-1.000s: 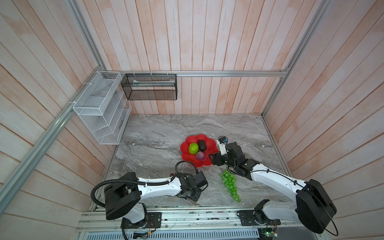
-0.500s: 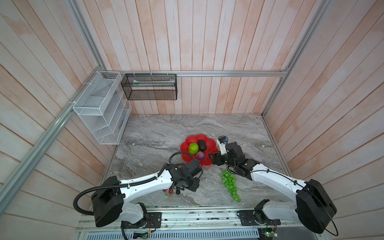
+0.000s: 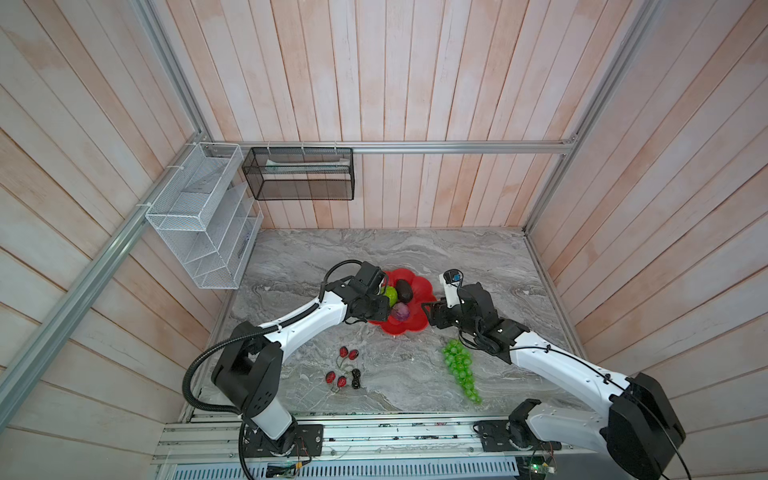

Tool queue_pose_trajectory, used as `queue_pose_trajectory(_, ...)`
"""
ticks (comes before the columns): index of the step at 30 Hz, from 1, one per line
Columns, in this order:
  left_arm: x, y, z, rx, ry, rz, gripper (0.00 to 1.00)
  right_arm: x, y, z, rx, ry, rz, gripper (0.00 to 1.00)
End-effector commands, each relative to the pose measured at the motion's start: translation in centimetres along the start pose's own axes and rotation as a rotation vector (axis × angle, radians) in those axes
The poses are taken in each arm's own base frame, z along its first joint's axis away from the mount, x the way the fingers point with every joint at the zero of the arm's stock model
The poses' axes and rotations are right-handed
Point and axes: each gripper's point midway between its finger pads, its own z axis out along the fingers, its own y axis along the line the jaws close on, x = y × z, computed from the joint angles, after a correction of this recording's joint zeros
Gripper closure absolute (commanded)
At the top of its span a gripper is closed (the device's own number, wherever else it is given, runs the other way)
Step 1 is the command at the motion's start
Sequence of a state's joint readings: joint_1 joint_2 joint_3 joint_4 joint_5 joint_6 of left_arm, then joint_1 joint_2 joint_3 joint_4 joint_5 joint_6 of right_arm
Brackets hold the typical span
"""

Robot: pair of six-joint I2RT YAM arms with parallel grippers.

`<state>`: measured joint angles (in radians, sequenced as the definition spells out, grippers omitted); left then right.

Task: Place and organize the fake fruits in the fruit bowl
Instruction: 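Carry the yellow mango over the red bowl with the left gripper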

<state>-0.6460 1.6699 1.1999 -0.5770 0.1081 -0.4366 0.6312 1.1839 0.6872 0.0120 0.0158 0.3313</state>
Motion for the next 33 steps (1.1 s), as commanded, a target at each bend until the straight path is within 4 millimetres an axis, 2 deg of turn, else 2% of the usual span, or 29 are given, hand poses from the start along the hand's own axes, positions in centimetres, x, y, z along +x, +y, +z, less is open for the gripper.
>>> queue_pose_trajectory(1,-1.6,-0.9,1.3,0.022,-0.037,0.028,0.63,1.0,-1.1,-0.4,0.046,0.023,0.003,0.29)
queue_pose_trajectory(10,-2.1,0.4,4.6,-0.038,-0.035,0.019,0.61,1.0,-1.5,-0.9,0.063,0.032,-0.001,0.29)
queue_pose_trajectory(18,-1.4,0.7,6.2,-0.03,-0.02,-0.001,0.52,1.7,-2.2,-1.5,0.087,0.052,-0.011,0.28)
queue_pose_trajectory(26,-1.8,0.3,5.7,-0.013,-0.037,-0.001,0.32,2.6,-2.7,-1.7,0.094,0.081,0.0,0.27)
queue_pose_trajectory(30,-1.9,0.4,4.6,-0.021,-0.049,0.002,0.29,2.7,-2.7,-2.3,0.056,0.095,0.069,0.27)
queue_pose_trajectory(33,-1.8,0.3,3.5,-0.015,-0.066,-0.002,0.25,3.1,-3.5,-3.2,0.07,0.104,0.119,0.27)
